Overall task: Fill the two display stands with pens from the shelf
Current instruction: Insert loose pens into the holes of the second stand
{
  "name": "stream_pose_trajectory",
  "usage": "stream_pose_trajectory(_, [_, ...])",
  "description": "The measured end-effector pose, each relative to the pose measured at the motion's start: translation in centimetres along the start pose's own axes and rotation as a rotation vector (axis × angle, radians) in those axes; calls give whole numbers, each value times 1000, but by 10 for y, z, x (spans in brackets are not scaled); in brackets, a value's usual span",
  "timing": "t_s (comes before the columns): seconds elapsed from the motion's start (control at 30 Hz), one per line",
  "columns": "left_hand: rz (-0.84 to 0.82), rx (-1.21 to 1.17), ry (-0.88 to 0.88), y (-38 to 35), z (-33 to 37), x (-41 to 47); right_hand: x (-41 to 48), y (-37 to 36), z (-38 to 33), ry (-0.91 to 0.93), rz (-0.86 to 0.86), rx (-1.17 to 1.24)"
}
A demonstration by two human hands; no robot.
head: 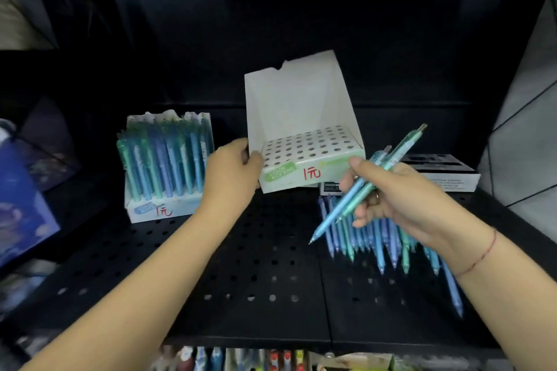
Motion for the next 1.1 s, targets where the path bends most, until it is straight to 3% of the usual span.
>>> stream_pose_trajectory(0.33, [173,150,125,102,-43,-76,-12,-75,-26,-25,-417,-63])
stream_pose_trajectory(0.7, [125,251,119,106,-57,-119,19,-127,-32,48,-342,-96])
stream_pose_trajectory(0.87, [198,228,60,114,-42,-117,28,-146,-41,123,-346,-225])
stream_pose_trajectory(1.03, [-74,-24,-41,113,-21,-104,29,-170,-59,202,-460,-239])
stream_pose_trajectory(1.1, [-68,-50,-51,111,-17,-102,31,-180,-63,230,-477,-231])
Point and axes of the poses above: each hand's wrist, its own x-axis towards the middle knuckle, its own y-axis out of the back of the hand, z = x × y, the point moved 3 cm from there along x, towards the middle knuckle, and after that the axes turned 7 degrees about -y, right-handed, at the moved point
